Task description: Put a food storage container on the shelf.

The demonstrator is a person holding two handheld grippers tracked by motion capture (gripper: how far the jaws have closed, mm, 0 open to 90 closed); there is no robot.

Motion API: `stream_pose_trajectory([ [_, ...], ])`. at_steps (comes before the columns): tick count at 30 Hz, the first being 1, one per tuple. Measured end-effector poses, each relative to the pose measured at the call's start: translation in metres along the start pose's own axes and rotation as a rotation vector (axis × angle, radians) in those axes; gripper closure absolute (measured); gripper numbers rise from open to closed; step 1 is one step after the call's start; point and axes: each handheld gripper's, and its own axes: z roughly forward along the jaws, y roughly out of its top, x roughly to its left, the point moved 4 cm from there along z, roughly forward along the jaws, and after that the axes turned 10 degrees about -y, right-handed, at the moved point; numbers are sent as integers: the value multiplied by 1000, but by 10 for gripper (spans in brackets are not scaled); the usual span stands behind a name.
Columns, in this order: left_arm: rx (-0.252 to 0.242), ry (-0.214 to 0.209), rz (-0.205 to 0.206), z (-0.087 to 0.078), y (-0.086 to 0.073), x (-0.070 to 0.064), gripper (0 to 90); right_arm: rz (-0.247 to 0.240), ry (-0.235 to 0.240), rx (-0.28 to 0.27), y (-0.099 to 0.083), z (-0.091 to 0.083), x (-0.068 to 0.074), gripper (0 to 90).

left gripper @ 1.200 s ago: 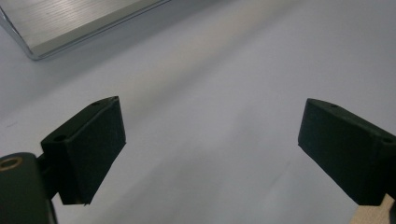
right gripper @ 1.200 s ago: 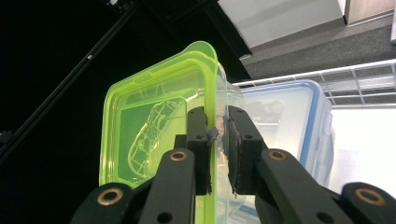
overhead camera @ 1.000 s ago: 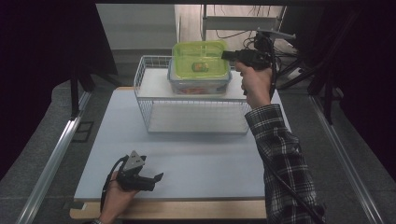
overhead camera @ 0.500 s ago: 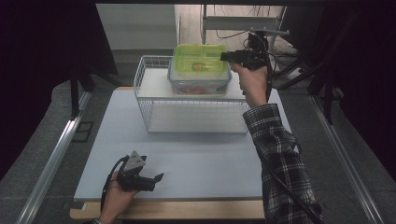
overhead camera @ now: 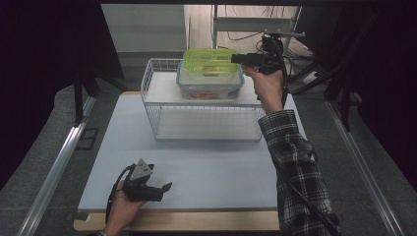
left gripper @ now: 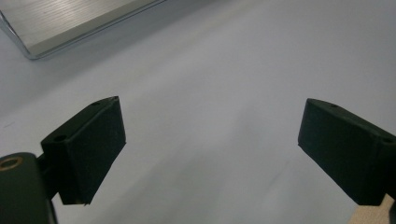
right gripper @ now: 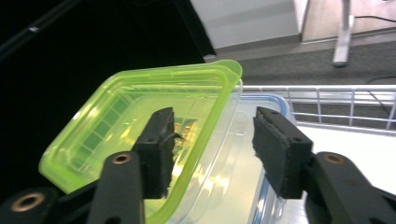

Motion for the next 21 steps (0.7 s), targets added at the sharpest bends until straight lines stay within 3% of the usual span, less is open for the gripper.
stream_pose_trajectory([
  [2,1,1,1,0,0,0,73,-6,10,2,0,-2,0,433],
  [3,1,1,1,0,0,0,73,-17,41,5,-2,-7,0,388],
  [12,6,6,1,1,0,-1,73,-80,94,1,-11,-22,2,291],
  [21,8,6,1,1,0,0,73,-144,110,5,-22,-32,3,226],
])
